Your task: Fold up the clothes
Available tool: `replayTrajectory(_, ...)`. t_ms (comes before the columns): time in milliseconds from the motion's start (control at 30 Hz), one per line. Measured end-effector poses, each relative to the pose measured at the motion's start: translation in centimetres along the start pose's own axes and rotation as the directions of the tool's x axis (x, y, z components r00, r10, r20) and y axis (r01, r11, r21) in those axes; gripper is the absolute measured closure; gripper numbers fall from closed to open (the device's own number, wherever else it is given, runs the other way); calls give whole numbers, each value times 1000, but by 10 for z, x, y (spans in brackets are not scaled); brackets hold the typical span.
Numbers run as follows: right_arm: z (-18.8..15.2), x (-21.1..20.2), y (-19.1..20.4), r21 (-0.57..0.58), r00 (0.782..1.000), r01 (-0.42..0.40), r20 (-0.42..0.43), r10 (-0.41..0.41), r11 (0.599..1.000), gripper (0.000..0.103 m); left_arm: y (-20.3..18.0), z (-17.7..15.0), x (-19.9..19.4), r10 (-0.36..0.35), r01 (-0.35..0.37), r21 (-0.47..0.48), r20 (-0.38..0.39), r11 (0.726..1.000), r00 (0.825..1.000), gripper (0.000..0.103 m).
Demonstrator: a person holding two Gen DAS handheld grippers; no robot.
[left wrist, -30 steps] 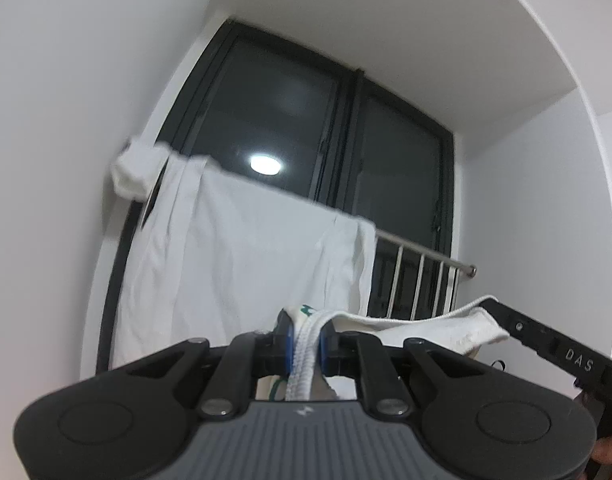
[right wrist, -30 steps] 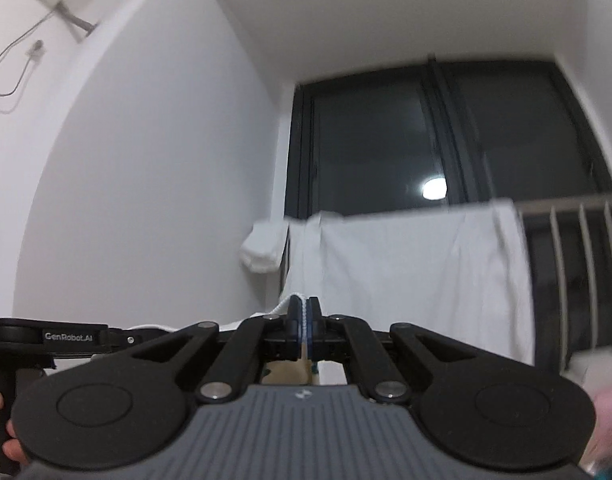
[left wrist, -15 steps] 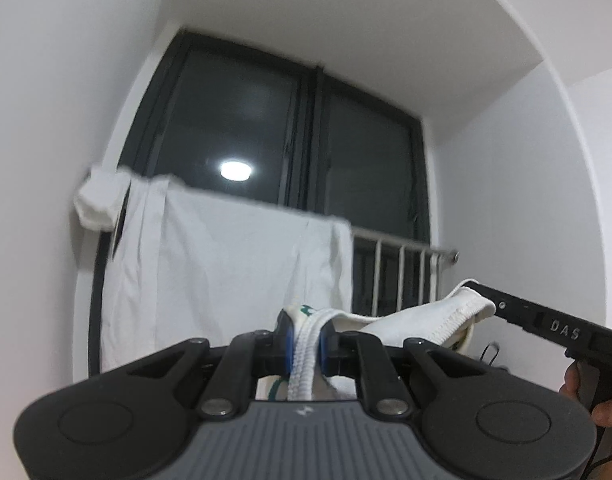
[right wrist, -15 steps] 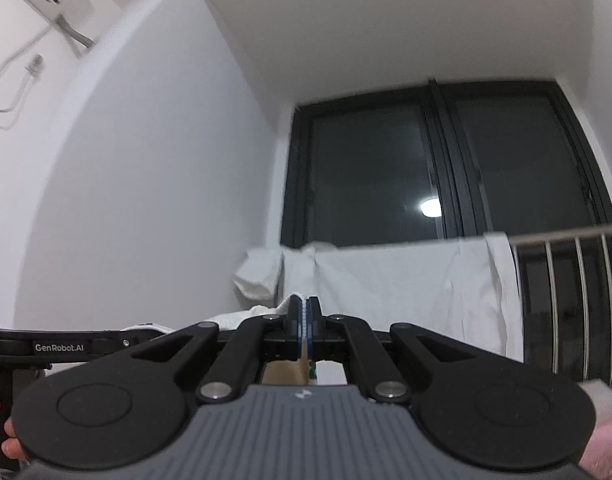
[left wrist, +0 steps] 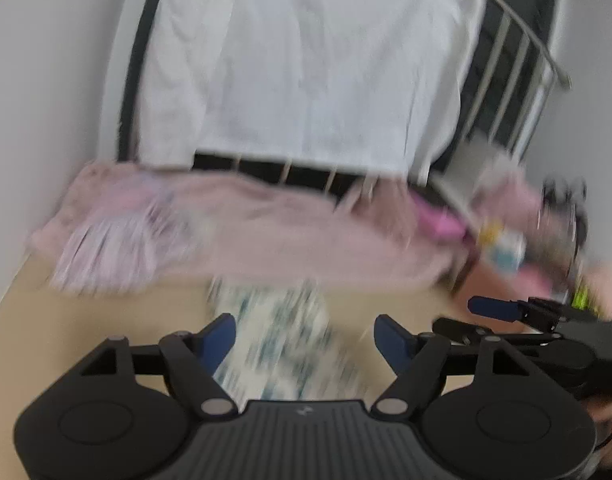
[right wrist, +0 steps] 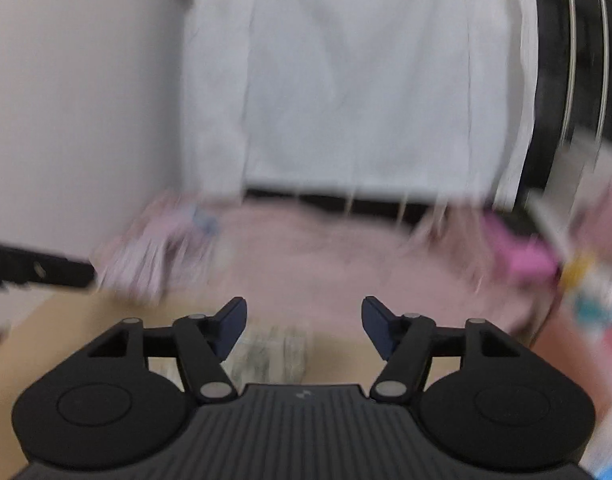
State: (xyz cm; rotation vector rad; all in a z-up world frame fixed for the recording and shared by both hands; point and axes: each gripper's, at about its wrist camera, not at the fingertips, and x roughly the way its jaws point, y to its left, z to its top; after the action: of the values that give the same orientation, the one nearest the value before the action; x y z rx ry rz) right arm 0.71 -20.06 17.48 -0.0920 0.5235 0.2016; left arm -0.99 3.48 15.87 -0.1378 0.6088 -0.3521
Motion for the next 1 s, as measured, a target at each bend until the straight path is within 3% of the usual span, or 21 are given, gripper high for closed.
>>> replayTrajectory(133, -111, -21, 25, 41, 984, -162, -69, 165, 986, 38, -21, -106, -11, 64, -55, 190, -43, 980, 997, 27)
replayTrajectory(200, -140, -31, 32, 112, 977, -184, -90, 195, 977, 38, -29, -140, -7, 150, -127, 226, -87, 966, 985, 27)
replayTrajectory(267, -160, -46, 37, 172, 972, -210, -67, 224, 963, 38, -35, -161, -8, 192, -162, 226, -115, 961, 975, 28)
replayTrajectory(300, -169, -53, 40, 184, 971, -217, -55, 231, 959, 38, -33, -165, -8, 188, -157, 224, -119, 962, 975, 33)
replayTrajectory(333, -177, -59, 43, 188, 971, -224, -46, 236, 956, 38, -31, -170, -9, 183, -153, 223, -124, 963, 975, 63)
replayTrajectory(367, -181, -60, 48, 178, 970, -223, -55, 236, 958, 45, -28, -173, -9, 183, -151, 222, -131, 963, 974, 85)
replayTrajectory(400, -186, -57, 54, 151, 972, -209, -75, 222, 966, 67, -23, -172, -7, 194, -159, 226, -143, 961, 970, 96)
replayTrajectory(433, -190, -54, 61, 123, 974, -195, -94, 207, 973, 78, -18, -170, -3, 208, -170, 230, -151, 958, 966, 98)
replayTrajectory(500, -196, -47, 74, 108, 980, -150, -118, 162, 983, 87, -3, -155, 8, 252, -215, 242, -135, 946, 958, 98)
replayTrajectory(633, -193, -28, 110, 152, 981, -121, -131, 142, 981, 87, 22, -115, 48, 386, -345, 286, -98, 894, 918, 99)
replayTrajectory(667, -191, -21, 124, 158, 980, -133, -128, 154, 978, 78, 28, -105, 57, 418, -377, 296, -87, 878, 904, 98)
replayTrajectory(700, -187, -12, 137, 157, 976, -158, -123, 178, 975, 52, 34, -94, 67, 449, -408, 306, -77, 860, 890, 98)
replayTrajectory(733, -181, -1, 150, 141, 967, -211, -117, 228, 967, 45, 41, -84, 72, 475, -437, 303, -62, 847, 878, 98)
replayTrajectory(767, -174, 5, 155, 136, 958, -253, -103, 268, 958, 47, 46, -72, 59, 478, -455, 256, -34, 853, 878, 97)
replayTrajectory(800, -163, -3, 144, 156, 956, -271, -72, 284, 950, 51, 51, -66, 41, 451, -442, 210, 2, 872, 892, 89)
replayTrajectory(833, -153, -10, 132, 175, 953, -289, -41, 300, 941, 50, 58, -64, 16, 405, -406, 161, 36, 900, 913, 76)
replayTrajectory(867, -142, -18, 121, 194, 949, -308, -10, 315, 932, 44, 62, -64, -7, 366, -371, 114, 65, 922, 929, 64)
replayTrajectory(900, -132, -26, 107, 207, 948, -316, 29, 317, 926, 33, 62, -69, -24, 347, -352, 75, 71, 933, 935, 44)
replayTrajectory(933, -121, -33, 85, 203, 957, -290, 73, 280, 935, 28, 60, -74, -39, 326, -329, 41, 73, 943, 943, 42)
replayTrajectory(1000, -92, -18, 51, 154, 986, -151, 91, 138, 977, 24, 48, -88, -50, 256, -256, 12, 39, 967, 966, 42)
